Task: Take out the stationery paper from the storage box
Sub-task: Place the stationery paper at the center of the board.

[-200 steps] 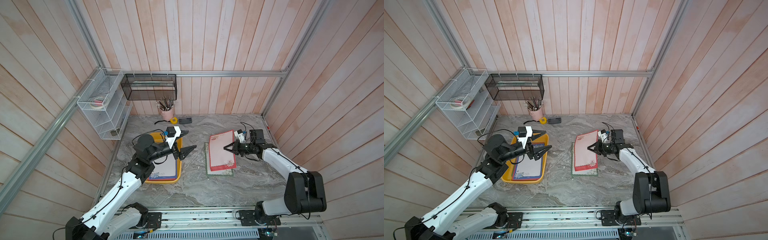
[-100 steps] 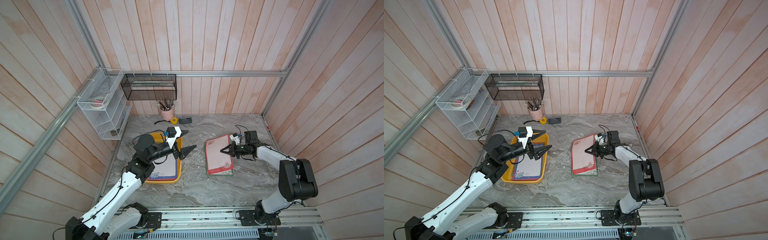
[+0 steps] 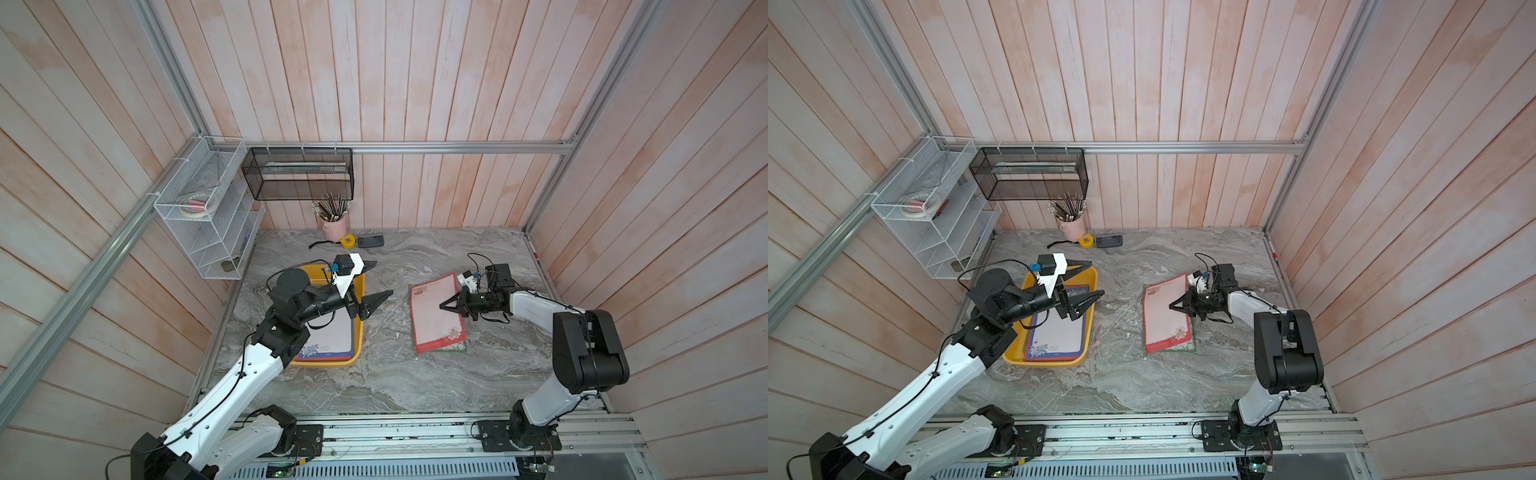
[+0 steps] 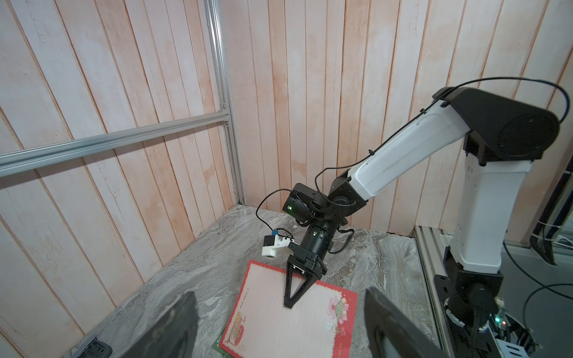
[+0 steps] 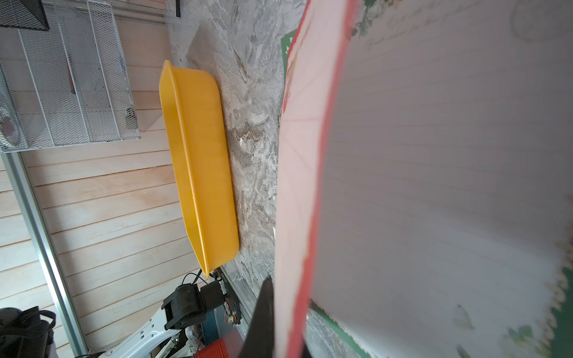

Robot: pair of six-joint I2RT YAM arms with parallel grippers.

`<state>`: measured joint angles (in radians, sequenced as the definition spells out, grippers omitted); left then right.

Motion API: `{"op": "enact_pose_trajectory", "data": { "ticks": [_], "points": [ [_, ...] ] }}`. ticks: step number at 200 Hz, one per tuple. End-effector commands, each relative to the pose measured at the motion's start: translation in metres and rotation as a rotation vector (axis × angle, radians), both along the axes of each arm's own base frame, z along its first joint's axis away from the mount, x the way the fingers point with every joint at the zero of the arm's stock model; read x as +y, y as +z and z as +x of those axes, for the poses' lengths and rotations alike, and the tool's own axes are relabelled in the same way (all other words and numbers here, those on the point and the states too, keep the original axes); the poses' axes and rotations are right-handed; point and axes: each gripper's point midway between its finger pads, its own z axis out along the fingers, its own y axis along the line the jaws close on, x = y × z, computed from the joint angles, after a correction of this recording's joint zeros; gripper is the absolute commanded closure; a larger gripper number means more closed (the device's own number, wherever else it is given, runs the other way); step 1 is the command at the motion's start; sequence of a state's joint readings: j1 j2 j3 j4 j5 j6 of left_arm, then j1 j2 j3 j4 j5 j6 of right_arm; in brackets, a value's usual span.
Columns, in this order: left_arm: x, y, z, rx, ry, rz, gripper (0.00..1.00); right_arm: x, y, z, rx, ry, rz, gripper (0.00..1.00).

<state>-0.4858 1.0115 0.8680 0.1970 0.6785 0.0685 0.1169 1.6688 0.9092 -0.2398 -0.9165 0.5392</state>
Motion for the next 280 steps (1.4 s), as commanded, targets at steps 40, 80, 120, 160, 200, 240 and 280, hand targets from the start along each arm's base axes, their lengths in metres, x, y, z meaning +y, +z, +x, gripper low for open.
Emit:
{"op": "enact_pose_trajectory", "data": {
  "ticks": [40, 80, 120, 160, 200, 240, 280],
  "points": [
    [0.001, 0.014, -0.004, -0.045, 0.003, -0.005, 0.15, -0.006, -0.024, -0.009, 0.054, 0.008, -0.071, 0.95],
    [0.001, 0.014, -0.004, -0.046, 0.004, -0.003, 0.15, -0.012, -0.032, -0.01, 0.069, -0.001, -0.11, 0.92],
    [0.0, 0.012, -0.004, -0.042, 0.003, 0.0, 0.15, -0.015, -0.038, -0.011, 0.08, -0.004, -0.137, 0.88],
    [0.0, 0.012, -0.004, -0.043, 0.003, 0.002, 0.15, -0.019, -0.043, -0.01, 0.088, -0.007, -0.171, 0.8],
    [0.0, 0.012, -0.004, -0.041, 0.001, 0.002, 0.15, -0.025, -0.043, -0.009, 0.086, -0.016, -0.219, 0.71],
    [0.0, 0.013, -0.005, -0.045, 0.0, 0.0, 0.15, -0.032, -0.045, -0.008, 0.091, -0.024, -0.278, 0.63],
    [0.0, 0.014, -0.006, -0.048, -0.002, -0.003, 0.15, -0.044, -0.045, -0.006, 0.087, -0.04, -0.362, 0.57]
  ]
}}
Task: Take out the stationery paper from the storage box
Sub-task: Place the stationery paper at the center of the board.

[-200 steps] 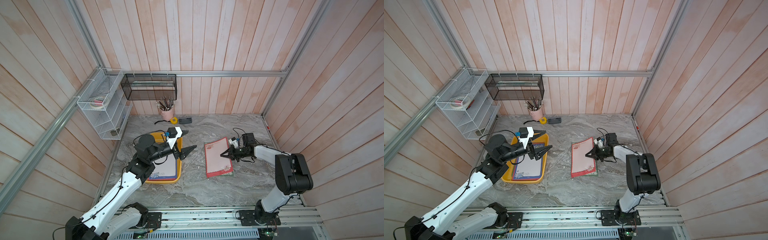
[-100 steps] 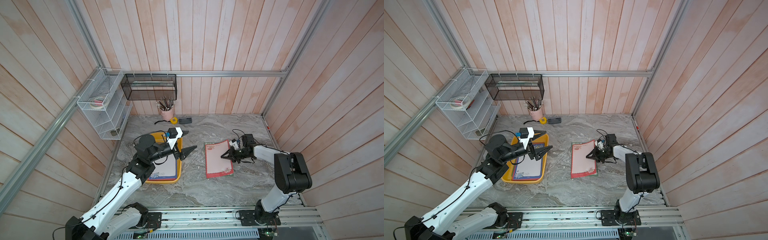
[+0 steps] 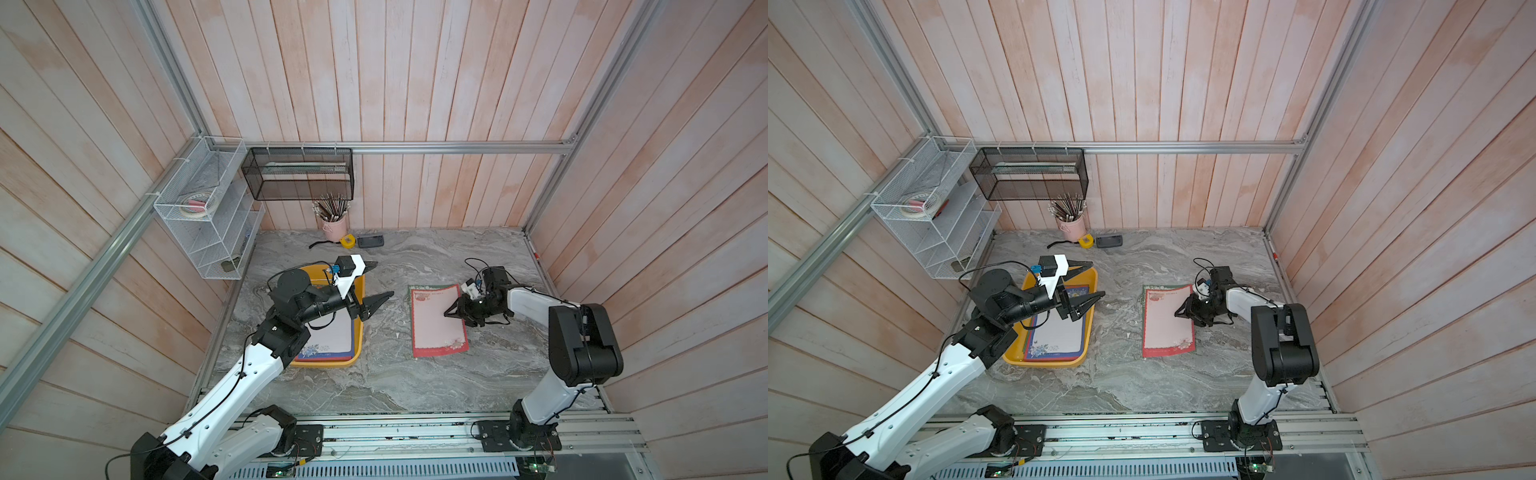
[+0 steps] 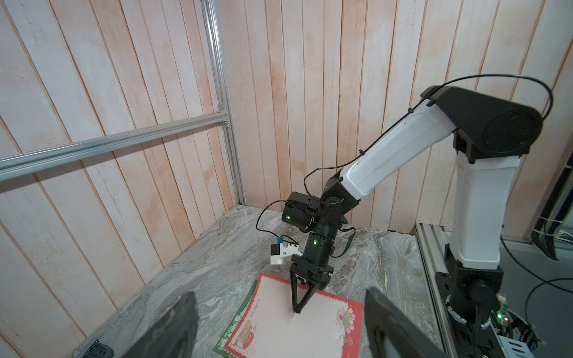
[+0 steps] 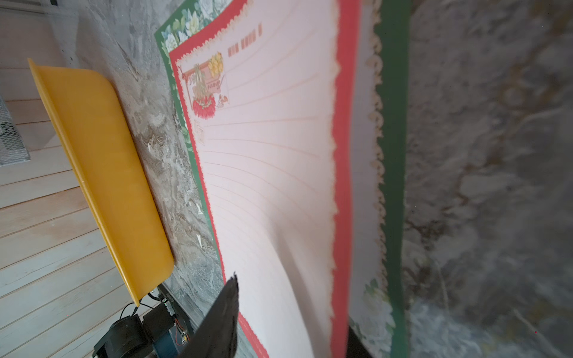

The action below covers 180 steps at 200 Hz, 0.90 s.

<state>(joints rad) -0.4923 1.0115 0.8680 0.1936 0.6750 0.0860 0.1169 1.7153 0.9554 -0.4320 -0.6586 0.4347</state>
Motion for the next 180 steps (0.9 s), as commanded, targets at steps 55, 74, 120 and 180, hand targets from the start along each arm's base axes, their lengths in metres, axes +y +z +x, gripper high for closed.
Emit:
{"op": "enact_pose_trajectory", "data": {
  "ticks": [55, 74, 120, 180],
  "points": [
    [0.002, 0.017, -0.007, -0.041, 0.0, -0.015, 0.15, -0.028, 0.002, 0.0, -0.008, -0.019, -0.188, 0.52],
    [0.002, 0.019, -0.009, -0.045, -0.001, -0.016, 0.15, -0.032, 0.004, 0.0, -0.015, -0.024, -0.211, 0.5],
    [0.003, 0.021, -0.011, -0.053, 0.0, -0.016, 0.15, -0.038, 0.008, 0.001, -0.035, -0.029, -0.256, 0.48],
    [0.003, 0.021, -0.011, -0.058, 0.004, -0.014, 0.15, -0.05, 0.018, 0.003, -0.059, -0.04, -0.314, 0.46]
  ]
}}
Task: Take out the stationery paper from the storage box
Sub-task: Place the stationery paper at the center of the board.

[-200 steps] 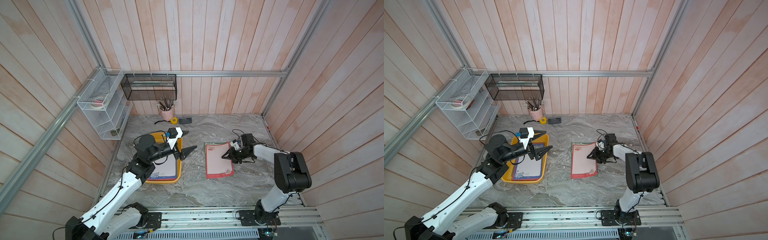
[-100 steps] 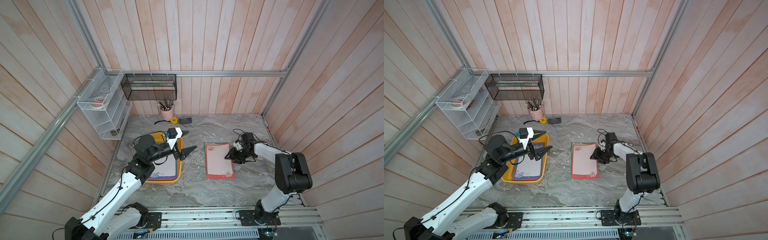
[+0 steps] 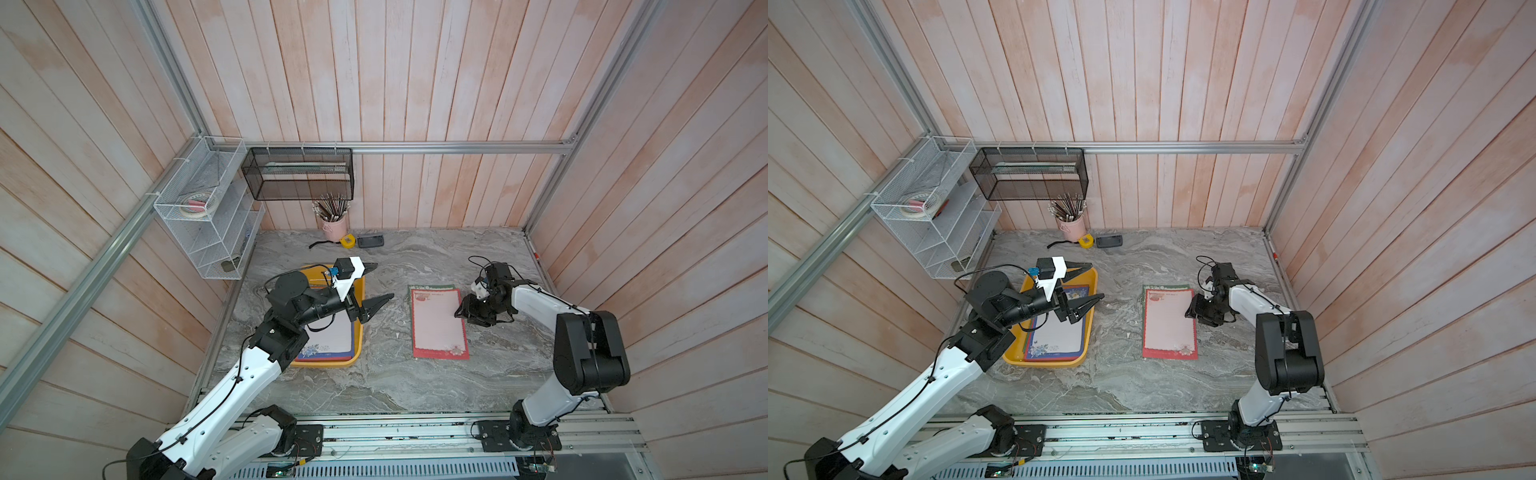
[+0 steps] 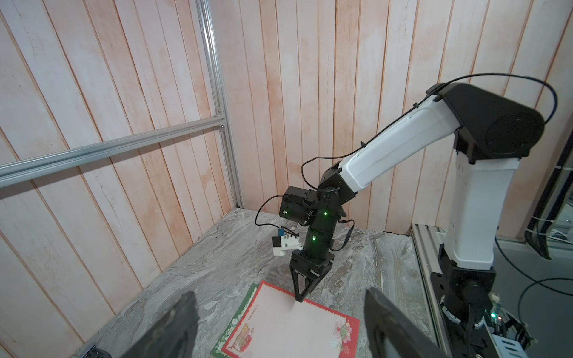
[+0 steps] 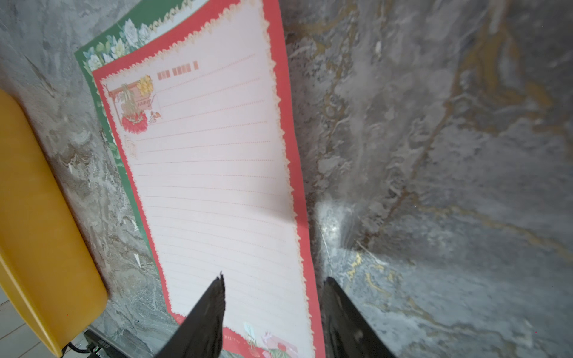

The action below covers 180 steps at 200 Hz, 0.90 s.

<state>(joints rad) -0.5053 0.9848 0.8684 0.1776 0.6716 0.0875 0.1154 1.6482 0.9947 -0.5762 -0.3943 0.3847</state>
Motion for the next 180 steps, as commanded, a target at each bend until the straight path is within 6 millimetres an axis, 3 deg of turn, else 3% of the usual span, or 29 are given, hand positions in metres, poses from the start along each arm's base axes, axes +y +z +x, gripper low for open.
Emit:
{"op": "enact_pose_trajectory", "data": {
  "ticks": [1, 123, 159, 180],
  "points": [
    [0.002, 0.016, -0.002, -0.046, 0.013, -0.009, 0.15, -0.01, 0.017, 0.005, -0.04, -0.001, -0.05, 0.46],
    [0.003, 0.016, -0.001, -0.05, 0.026, -0.001, 0.15, -0.025, 0.076, 0.018, -0.181, -0.04, -0.137, 0.46],
    [0.003, 0.013, 0.002, -0.046, 0.037, 0.009, 0.15, -0.02, 0.099, 0.025, -0.26, -0.031, -0.174, 0.46],
    [0.004, 0.01, 0.007, -0.039, 0.062, 0.024, 0.15, -0.004, 0.116, 0.03, -0.341, 0.008, -0.177, 0.46]
  ]
}}
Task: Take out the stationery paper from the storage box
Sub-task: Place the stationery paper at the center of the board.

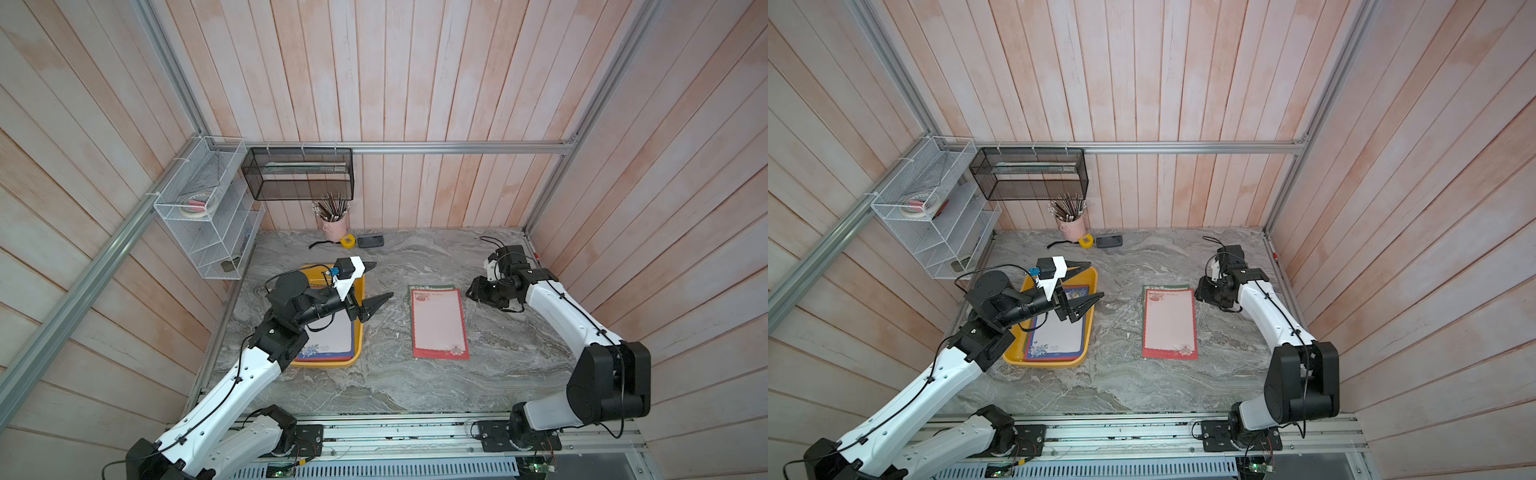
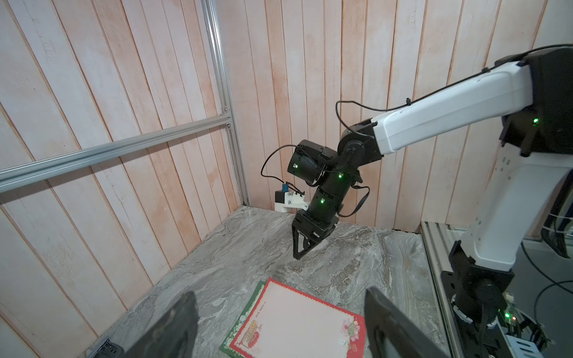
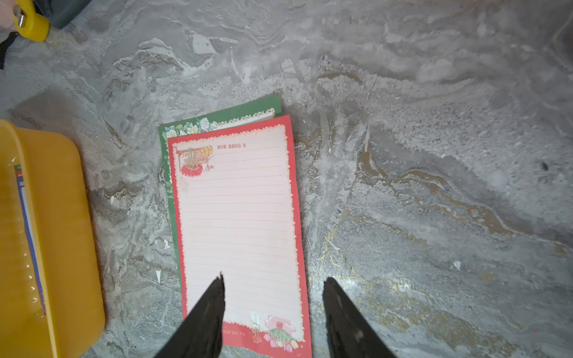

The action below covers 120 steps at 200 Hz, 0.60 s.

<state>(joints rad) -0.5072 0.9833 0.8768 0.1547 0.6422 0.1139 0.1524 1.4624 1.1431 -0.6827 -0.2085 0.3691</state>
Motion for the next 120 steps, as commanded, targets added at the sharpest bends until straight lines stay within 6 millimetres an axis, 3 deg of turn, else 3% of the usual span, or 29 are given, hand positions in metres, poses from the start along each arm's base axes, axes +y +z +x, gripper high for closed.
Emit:
{"op": "enact_pose_trajectory", "data": {
  "ticks": [1, 36, 76, 94, 120],
  "points": [
    [0.003, 0.01, 0.004, -0.026, 0.036, 0.01, 0.15, 0.011, 0.025, 0.005, -0.09, 0.03, -0.037, 0.46],
    [0.011, 0.006, 0.022, -0.008, 0.143, 0.044, 0.15, 0.059, 0.066, 0.011, -0.285, 0.157, -0.023, 0.46],
    [0.02, 0.001, 0.048, 0.058, 0.278, 0.093, 0.15, 0.113, 0.11, 0.004, -0.514, 0.289, 0.017, 0.47],
    [0.023, -0.003, 0.055, 0.095, 0.314, 0.104, 0.16, 0.129, 0.123, -0.004, -0.605, 0.33, 0.051, 0.47],
    [0.029, -0.016, 0.058, 0.159, 0.345, 0.12, 0.17, 0.138, 0.137, -0.011, -0.717, 0.345, 0.089, 0.47]
  ]
}}
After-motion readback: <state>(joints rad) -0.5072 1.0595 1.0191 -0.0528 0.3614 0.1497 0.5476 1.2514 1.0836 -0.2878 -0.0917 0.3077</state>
